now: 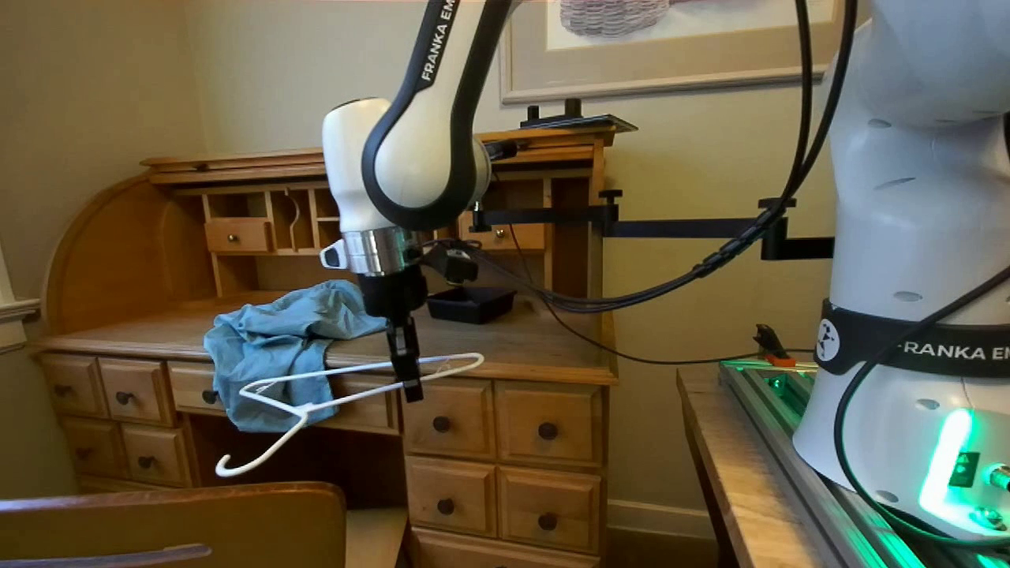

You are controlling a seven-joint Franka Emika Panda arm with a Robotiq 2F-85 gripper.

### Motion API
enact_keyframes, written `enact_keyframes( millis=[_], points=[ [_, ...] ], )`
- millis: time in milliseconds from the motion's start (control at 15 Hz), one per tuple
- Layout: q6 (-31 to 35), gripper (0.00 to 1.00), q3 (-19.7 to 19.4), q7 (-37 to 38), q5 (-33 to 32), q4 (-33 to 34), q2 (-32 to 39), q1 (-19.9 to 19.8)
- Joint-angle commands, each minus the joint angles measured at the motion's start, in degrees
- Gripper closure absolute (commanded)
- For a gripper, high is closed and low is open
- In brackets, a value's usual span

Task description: Put the hanger on the backrest of the chair

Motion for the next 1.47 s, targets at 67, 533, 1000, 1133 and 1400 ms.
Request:
enact_keyframes(
  millis=[67,533,1000,1133,1400],
  points=[
    [0.87,0.98,2.57,-1.44,2.68,0.82,1.41,-0.78],
    [1.36,0.98,4.48,-1.71,2.77,2.45,2.17,-0.44],
    [0.62,0.98,7.73,-4.96,4.68,5.20,4.72,-1.06],
    [0.48,0.98,8.42,-5.92,5.18,5.99,5.50,-1.18],
    [0.20,0.98,9.05,-7.06,5.02,7.36,6.84,-1.17]
  ],
)
